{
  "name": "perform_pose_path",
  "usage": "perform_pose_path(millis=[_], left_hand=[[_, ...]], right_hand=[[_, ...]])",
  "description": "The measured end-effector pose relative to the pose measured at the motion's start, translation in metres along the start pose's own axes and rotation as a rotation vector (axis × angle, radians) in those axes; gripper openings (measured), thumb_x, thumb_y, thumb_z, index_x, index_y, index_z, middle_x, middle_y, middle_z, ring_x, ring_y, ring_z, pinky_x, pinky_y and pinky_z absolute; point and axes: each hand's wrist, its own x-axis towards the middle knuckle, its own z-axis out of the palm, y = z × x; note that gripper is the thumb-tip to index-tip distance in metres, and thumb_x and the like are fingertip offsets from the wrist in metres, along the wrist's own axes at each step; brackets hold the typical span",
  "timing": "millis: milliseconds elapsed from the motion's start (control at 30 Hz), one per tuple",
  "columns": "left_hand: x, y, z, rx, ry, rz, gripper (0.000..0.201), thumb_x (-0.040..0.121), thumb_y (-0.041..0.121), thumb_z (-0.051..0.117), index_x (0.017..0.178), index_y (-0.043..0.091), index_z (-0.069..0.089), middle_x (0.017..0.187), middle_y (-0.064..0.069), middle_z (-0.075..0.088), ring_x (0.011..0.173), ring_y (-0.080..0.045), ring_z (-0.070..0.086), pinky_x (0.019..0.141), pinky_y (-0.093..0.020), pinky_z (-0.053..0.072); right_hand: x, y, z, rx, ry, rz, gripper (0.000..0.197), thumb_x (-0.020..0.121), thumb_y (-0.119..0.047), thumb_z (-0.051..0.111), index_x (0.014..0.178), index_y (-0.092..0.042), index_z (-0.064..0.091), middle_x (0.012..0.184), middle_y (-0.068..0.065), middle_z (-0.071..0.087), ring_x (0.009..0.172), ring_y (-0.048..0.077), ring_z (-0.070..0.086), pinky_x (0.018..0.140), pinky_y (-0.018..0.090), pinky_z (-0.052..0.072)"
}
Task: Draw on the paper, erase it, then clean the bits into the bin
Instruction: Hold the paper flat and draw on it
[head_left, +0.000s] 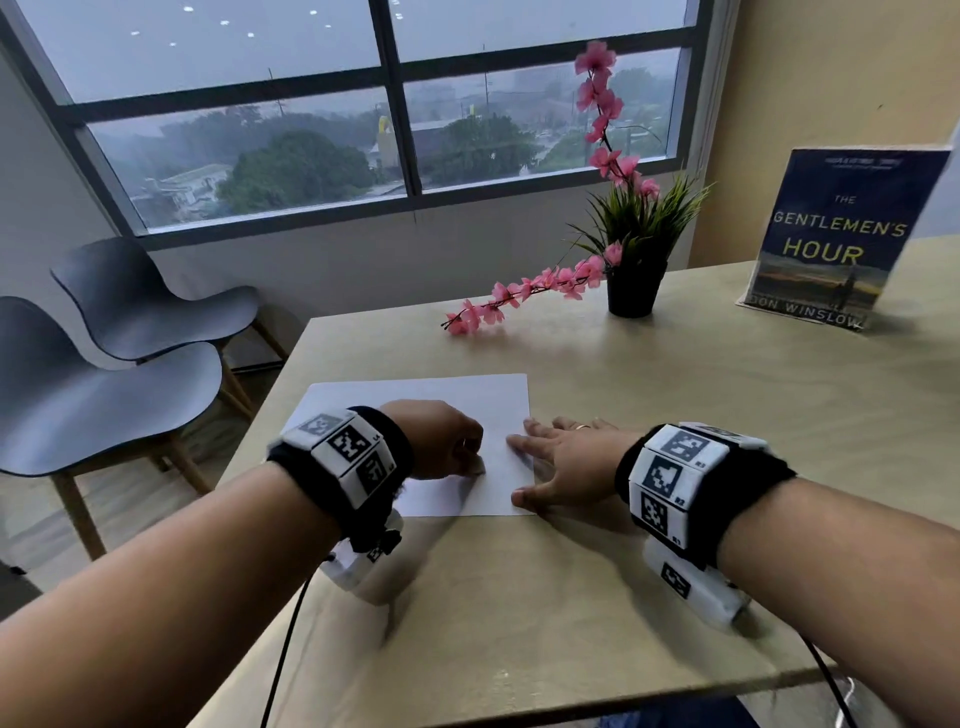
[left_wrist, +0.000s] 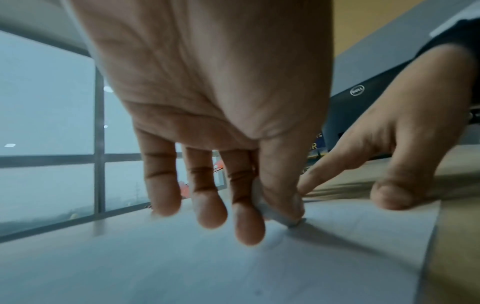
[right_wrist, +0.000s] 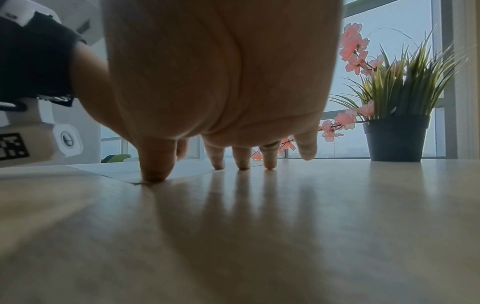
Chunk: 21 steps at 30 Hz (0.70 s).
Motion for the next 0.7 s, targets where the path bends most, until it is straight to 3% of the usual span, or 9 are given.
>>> perform_pose_path(millis=[167, 300, 467, 600, 700], left_hand=[[-0.001, 0.008, 0.006, 0.075, 0.014, 0.058, 0.031, 0.093, 0.052, 0.045, 0.11, 0.029, 0.058, 0.11, 0.005, 0.063, 0.098, -0.022, 0.058, 0.077, -0.029, 0.044], [0.005, 0.0, -0.001, 0.081, 0.038, -0.023, 0.032, 0.094, 0.053, 0.044, 0.108, 0.028, 0.058, 0.11, 0.004, 0.063, 0.09, -0.019, 0.053, 0.071, -0.028, 0.038], [0.006, 0.013, 0.003, 0.065, 0.009, 0.063, 0.034, 0.093, 0.054, 0.045, 0.115, 0.031, 0.057, 0.114, 0.006, 0.063, 0.102, -0.021, 0.058, 0.079, -0.029, 0.044], [0.01, 0.012, -0.001, 0.071, 0.034, 0.023, 0.034, 0.094, 0.052, 0.044, 0.115, 0.029, 0.057, 0.115, 0.004, 0.062, 0.102, -0.021, 0.057, 0.076, -0.029, 0.042], [0.008, 0.019, 0.002, 0.087, 0.01, 0.074, 0.033, 0.093, 0.051, 0.045, 0.115, 0.03, 0.058, 0.114, 0.004, 0.063, 0.102, -0.023, 0.059, 0.081, -0.03, 0.045]], right_hand=[[-0.002, 0.0, 0.0, 0.027, -0.016, -0.025, 0.078, 0.093, -0.062, 0.041, 0.155, -0.036, 0.001, 0.163, -0.009, -0.01, 0.151, 0.022, -0.005, 0.12, 0.052, 0.003], [-0.003, -0.001, -0.002, 0.028, -0.01, -0.021, 0.08, 0.092, -0.063, 0.042, 0.155, -0.035, 0.001, 0.163, -0.009, -0.007, 0.151, 0.021, -0.003, 0.12, 0.049, 0.002], [-0.003, 0.0, -0.002, 0.037, -0.039, -0.021, 0.081, 0.093, -0.061, 0.043, 0.155, -0.035, -0.002, 0.163, -0.01, -0.011, 0.15, 0.021, -0.007, 0.12, 0.049, 0.001], [-0.002, 0.0, -0.001, 0.029, -0.039, -0.02, 0.081, 0.093, -0.061, 0.043, 0.155, -0.035, -0.002, 0.163, -0.009, -0.011, 0.15, 0.021, -0.007, 0.12, 0.049, 0.002], [-0.003, 0.0, -0.001, 0.027, -0.045, -0.022, 0.081, 0.093, -0.061, 0.043, 0.155, -0.033, -0.002, 0.163, -0.009, -0.012, 0.15, 0.021, -0.008, 0.12, 0.049, 0.003]])
